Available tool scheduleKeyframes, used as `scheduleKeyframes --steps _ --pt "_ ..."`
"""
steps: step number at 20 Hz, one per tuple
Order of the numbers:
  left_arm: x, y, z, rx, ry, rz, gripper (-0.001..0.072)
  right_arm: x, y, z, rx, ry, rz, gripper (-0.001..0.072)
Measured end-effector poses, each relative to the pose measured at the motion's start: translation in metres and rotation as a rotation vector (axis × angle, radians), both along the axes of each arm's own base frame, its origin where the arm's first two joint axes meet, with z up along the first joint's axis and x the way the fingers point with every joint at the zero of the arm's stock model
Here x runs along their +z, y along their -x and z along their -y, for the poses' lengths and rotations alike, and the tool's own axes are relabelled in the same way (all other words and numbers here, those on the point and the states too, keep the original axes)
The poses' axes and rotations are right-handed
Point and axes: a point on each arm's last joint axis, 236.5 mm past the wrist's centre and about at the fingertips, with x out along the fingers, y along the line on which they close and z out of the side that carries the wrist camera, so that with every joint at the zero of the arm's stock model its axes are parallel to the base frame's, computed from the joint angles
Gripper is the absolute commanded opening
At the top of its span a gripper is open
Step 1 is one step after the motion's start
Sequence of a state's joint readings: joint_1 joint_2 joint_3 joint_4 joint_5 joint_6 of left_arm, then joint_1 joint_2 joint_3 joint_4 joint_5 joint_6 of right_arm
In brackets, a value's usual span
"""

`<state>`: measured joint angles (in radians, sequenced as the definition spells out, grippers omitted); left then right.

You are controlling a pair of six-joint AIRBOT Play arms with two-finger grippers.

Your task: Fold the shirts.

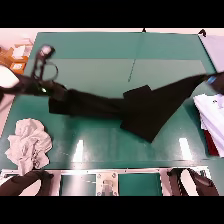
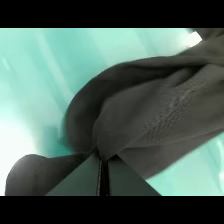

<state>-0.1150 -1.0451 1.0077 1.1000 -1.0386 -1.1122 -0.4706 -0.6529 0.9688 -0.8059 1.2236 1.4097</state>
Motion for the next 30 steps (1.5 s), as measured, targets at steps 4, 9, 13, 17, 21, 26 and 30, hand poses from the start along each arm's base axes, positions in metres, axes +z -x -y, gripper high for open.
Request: scheduleKeyframes --steps 4,9,13,17,21,26,30 --pt "-0.057 0.015 -0.004 0.043 0.001 -0.092 0.0027 -0.097 -0.009 0.009 -0.048 -0.104 -0.182 0.0019" --pt "-0.096 0.024 -0.005 0.067 0.004 -0.173 0.0027 -0.179 -0.019 0.023 -0.057 -0.172 -0.377 0.0380" --pt "-0.106 0.026 -0.005 0.065 0.002 -0.191 0.0027 -0.168 -0.013 0.029 -0.017 -0.201 -0.415 0.0386" --pt "-0.108 0.027 -0.005 0.063 0.000 -0.194 0.0027 -0.163 0.023 0.008 0.003 -0.233 -0.479 0.0543" --pt "-0.108 0.027 -0.005 0.062 0.000 -0.195 0.0027 -0.213 0.068 -0.032 0.017 -0.290 -0.613 0.0542" --pt "-0.108 0.026 -0.005 0.062 0.000 -0.192 0.0027 -0.279 0.101 -0.070 0.013 -0.328 -0.730 0.0540" --pt "-0.108 0.026 -0.005 0.063 0.000 -0.192 0.0027 -0.297 0.097 -0.096 0.041 -0.341 -0.721 0.0342"
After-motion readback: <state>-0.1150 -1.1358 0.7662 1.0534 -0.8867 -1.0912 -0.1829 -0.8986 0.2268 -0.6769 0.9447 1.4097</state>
